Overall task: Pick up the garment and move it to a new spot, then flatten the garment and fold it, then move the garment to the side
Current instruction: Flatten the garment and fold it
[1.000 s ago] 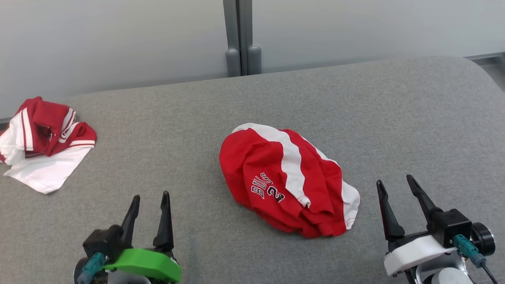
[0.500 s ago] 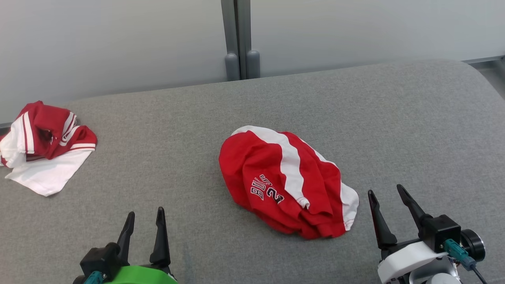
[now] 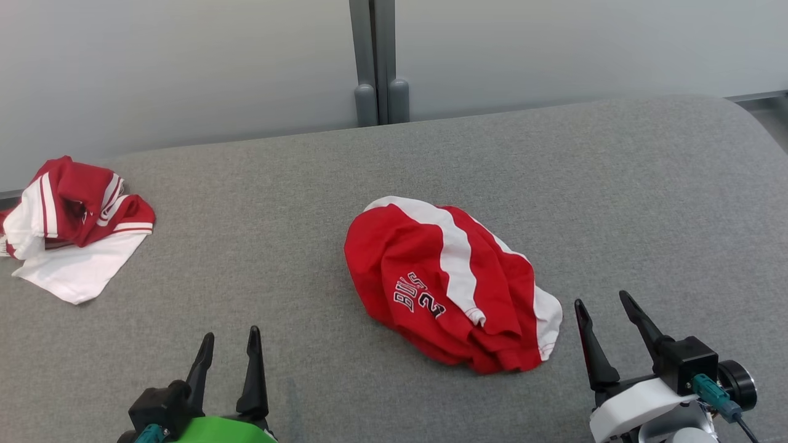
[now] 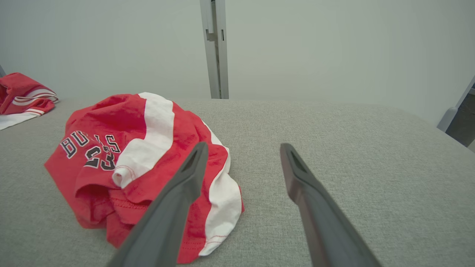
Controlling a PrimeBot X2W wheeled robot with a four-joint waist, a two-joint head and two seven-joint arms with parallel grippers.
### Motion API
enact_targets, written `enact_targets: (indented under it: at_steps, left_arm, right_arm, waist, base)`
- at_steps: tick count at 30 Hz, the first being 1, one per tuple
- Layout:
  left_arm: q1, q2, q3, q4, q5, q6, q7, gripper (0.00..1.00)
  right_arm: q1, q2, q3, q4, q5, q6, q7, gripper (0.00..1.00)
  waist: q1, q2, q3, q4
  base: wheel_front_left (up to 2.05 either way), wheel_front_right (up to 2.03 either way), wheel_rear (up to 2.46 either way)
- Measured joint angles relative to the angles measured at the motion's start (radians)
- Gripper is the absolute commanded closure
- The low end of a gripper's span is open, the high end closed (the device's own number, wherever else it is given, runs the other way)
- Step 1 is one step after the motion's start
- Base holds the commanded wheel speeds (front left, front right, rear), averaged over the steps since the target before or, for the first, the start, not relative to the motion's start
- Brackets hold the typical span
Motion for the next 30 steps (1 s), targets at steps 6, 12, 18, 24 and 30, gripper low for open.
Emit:
enact_targets:
  at_steps: [6, 12, 18, 24, 30]
  left_arm:
    - [0.0, -0.001, -0.006, 0.004, -0.003, -0.001, 0.0, 0.0]
    - [-0.001, -0.001, -0.012, -0.017, -0.006, -0.001, 0.0, 0.0]
    - [-0.013, -0.001, -0.029, -0.025, -0.013, 0.001, 0.0, 0.0]
    - [-0.031, -0.002, -0.049, -0.023, -0.019, 0.001, 0.0, 0.0]
    - [-0.044, -0.002, -0.055, -0.02, -0.024, 0.004, 0.0, 0.0]
  right_arm:
    - [0.0, 0.0, -0.002, 0.0, 0.0, 0.0, 0.0, 0.0]
    - [-0.01, -0.001, 0.054, 0.006, -0.013, 0.0, 0.0, 0.0]
    - [-0.086, 0.001, 0.159, 0.037, -0.025, 0.0, 0.0, 0.0]
    - [-0.16, 0.0, 0.223, 0.198, -0.025, 0.0, 0.0, 0.0]
    - [-0.23, 0.0, 0.267, 0.364, -0.014, 0.0, 0.0, 0.0]
  waist:
    - [0.0, 0.0, 0.0, 0.003]
    - [0.0, 0.0, 0.004, 0.013]
    - [0.0, 0.0, 0.017, 0.033]
    - [0.0, 0.0, 0.032, 0.071]
    - [0.0, 0.0, 0.052, 0.116]
  base:
    - [0.0, 0.0, 0.0]
    - [0.0, 0.0, 0.0]
    - [0.0, 0.0, 0.0]
    - [0.0, 0.0, 0.0]
    - [0.0, 0.0, 0.0]
